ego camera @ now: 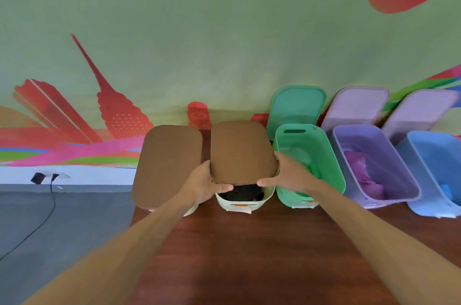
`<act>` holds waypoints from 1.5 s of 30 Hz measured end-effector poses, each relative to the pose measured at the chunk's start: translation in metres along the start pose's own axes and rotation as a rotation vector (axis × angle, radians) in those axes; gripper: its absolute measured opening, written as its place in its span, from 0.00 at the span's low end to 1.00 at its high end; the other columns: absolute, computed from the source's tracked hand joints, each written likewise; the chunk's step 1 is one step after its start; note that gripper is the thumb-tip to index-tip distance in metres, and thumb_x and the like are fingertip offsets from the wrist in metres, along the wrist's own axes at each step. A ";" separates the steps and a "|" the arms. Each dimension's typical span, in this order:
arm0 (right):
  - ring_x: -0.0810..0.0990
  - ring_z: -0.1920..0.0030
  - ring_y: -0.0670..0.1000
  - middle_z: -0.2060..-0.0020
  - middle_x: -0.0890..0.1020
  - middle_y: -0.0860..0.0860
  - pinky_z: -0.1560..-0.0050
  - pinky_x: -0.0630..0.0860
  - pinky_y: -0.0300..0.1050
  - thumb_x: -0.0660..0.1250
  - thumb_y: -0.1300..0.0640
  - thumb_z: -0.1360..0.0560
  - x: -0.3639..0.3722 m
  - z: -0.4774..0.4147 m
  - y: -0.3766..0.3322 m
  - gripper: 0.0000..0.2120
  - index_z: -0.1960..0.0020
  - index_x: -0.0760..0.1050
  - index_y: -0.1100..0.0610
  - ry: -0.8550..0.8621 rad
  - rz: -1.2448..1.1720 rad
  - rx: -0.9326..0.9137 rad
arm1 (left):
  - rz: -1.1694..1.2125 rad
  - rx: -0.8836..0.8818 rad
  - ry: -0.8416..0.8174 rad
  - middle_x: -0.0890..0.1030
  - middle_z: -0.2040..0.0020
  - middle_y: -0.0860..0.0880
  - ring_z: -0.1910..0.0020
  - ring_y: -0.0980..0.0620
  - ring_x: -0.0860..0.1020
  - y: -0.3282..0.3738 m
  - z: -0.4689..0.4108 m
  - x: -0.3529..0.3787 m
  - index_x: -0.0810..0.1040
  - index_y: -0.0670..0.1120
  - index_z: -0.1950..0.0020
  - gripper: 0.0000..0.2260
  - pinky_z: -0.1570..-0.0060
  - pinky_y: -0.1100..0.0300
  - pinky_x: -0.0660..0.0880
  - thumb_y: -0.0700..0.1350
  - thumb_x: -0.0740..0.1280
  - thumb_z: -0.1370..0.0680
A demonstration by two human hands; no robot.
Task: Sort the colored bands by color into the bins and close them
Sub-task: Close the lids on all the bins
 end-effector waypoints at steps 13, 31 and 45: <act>0.71 0.36 0.54 0.32 0.64 0.55 0.35 0.70 0.51 0.76 0.44 0.34 0.037 0.010 0.045 0.50 0.24 0.49 0.56 0.050 0.204 0.100 | -0.323 -0.061 0.045 0.71 0.38 0.46 0.41 0.46 0.74 -0.018 0.009 0.026 0.66 0.43 0.34 0.29 0.41 0.52 0.73 0.53 0.73 0.29; 0.65 0.29 0.55 0.27 0.64 0.55 0.29 0.65 0.52 0.76 0.46 0.34 0.035 0.011 0.038 0.50 0.24 0.52 0.60 0.057 0.223 0.148 | -0.216 -0.219 -0.097 0.66 0.33 0.39 0.49 0.38 0.80 -0.023 0.008 0.032 0.59 0.36 0.29 0.31 0.56 0.48 0.81 0.45 0.70 0.25; 0.69 0.33 0.60 0.31 0.64 0.60 0.35 0.67 0.50 0.70 0.51 0.27 -0.101 0.054 -0.032 0.33 0.27 0.62 0.59 0.228 0.595 0.033 | -0.285 0.143 -0.259 0.78 0.49 0.47 0.60 0.51 0.80 0.121 0.029 -0.020 0.67 0.46 0.30 0.18 0.65 0.61 0.74 0.40 0.62 0.20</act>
Point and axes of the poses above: each hand's wrist, its own z-axis away from the middle knuckle, its own x-axis out of the palm, y = z × x, the point moved 10 cm from there along -z, towards the middle knuckle
